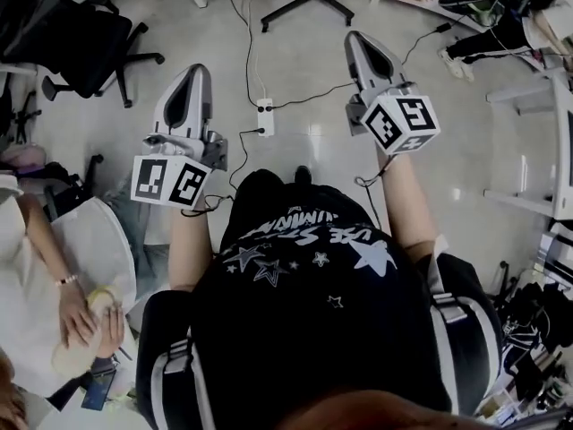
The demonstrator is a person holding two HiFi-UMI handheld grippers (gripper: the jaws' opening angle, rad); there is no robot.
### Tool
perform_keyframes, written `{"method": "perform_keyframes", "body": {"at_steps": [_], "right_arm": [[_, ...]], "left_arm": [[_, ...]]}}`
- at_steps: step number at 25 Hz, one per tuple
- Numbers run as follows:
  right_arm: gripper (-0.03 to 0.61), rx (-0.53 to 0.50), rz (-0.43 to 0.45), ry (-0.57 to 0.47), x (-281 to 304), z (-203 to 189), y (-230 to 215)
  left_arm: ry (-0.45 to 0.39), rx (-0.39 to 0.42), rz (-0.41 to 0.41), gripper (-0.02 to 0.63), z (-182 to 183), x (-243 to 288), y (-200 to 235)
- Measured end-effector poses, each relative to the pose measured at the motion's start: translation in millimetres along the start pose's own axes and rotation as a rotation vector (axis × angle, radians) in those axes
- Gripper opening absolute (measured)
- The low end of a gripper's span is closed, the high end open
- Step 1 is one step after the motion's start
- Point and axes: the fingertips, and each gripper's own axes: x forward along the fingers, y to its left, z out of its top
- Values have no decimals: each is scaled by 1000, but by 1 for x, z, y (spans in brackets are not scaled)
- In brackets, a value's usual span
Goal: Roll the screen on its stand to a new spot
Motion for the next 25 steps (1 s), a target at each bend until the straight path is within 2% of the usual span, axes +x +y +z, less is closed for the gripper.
{"method": "perform_keyframes", "body": {"at_steps": [9, 20, 25], "right_arm": [[5, 17, -6, -22, 44, 5, -11], [8, -28, -117, -40, 138, 28, -30], [64, -49, -140, -25, 184, 36, -26]], "left_arm": [[-17, -3, -4, 11, 0, 36, 31], [-14, -31, -88, 11, 8, 116, 113], [-4, -30, -127, 11, 19, 151, 151]]}}
